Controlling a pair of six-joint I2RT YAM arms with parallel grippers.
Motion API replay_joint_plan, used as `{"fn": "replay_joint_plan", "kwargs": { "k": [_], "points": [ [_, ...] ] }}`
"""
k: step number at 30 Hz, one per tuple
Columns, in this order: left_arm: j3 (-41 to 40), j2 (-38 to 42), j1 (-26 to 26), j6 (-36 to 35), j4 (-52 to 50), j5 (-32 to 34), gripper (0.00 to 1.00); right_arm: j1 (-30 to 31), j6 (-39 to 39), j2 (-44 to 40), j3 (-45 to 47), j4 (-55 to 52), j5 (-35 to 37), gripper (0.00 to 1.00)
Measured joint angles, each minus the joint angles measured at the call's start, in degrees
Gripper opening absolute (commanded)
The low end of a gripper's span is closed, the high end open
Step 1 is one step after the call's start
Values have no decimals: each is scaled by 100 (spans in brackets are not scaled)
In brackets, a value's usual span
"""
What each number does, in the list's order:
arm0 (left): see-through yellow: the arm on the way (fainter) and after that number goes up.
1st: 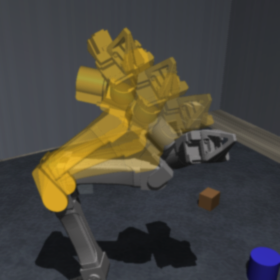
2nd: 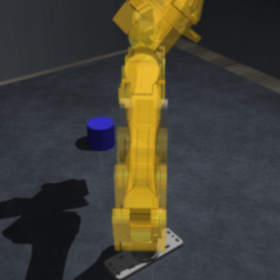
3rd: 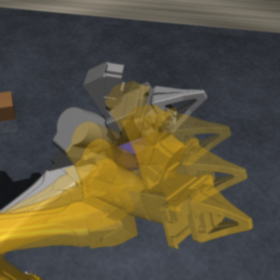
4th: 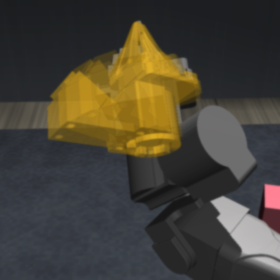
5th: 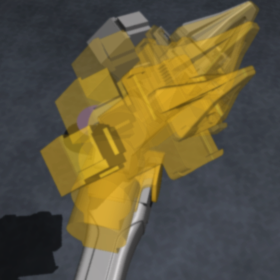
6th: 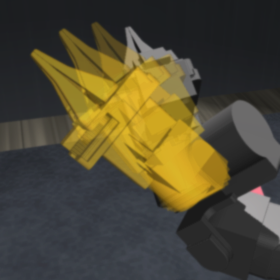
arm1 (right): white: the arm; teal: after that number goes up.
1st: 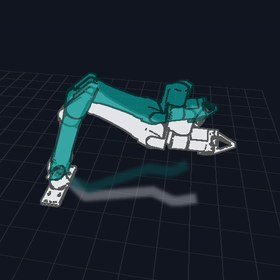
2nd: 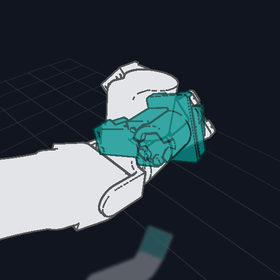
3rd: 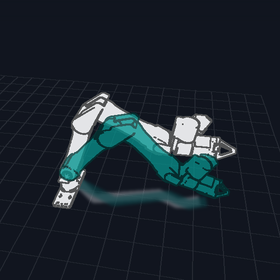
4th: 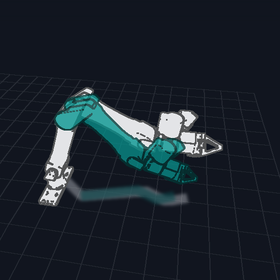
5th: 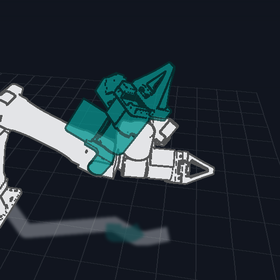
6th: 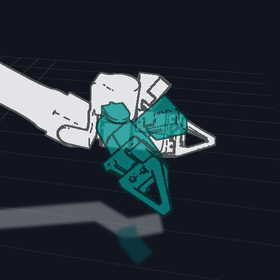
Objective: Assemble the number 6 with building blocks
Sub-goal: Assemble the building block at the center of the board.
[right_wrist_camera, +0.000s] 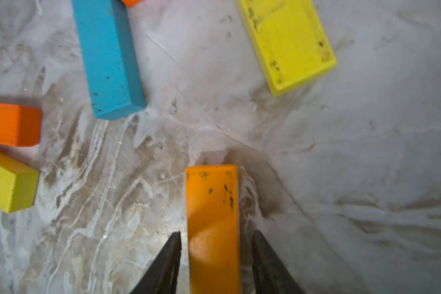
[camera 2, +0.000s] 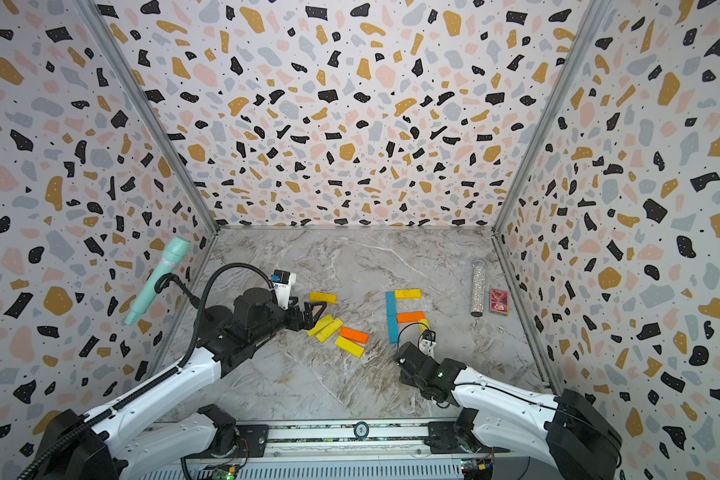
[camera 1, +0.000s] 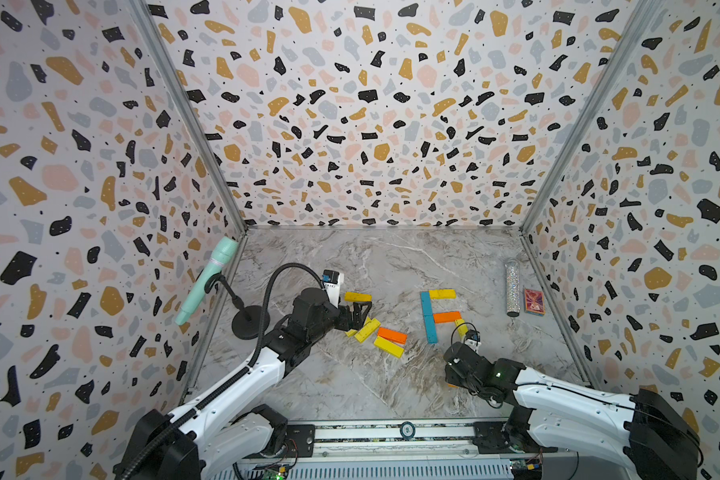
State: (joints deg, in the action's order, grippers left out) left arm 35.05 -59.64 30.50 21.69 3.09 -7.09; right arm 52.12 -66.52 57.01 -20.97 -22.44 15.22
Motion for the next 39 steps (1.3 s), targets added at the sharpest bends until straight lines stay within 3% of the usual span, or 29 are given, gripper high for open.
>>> {"fn": "replay_joint_plan", "kwargs": {
  "k": [11,13,21,25,29,32,39],
  "points": [
    [-234,66,15,-7,-28,-96,97,-52,149,114,-251,-243,-1012,56],
    [-328,111,37,7,-42,-133,88,-55,232,210,-295,-140,-1180,56],
    [-610,267,326,197,-44,-378,29,-125,562,769,-551,260,-1449,47],
    [-833,295,608,369,46,-463,6,-136,645,774,-546,304,-1443,41],
    [-992,-4,1154,555,308,-511,0,-138,647,413,-356,365,-1438,35],
    [-997,-428,1628,695,605,-531,0,-138,636,-59,-114,382,-1440,24],
    [-883,-1392,2409,1027,1231,-365,0,-234,706,-131,4,396,-1447,19]
  ]
}}
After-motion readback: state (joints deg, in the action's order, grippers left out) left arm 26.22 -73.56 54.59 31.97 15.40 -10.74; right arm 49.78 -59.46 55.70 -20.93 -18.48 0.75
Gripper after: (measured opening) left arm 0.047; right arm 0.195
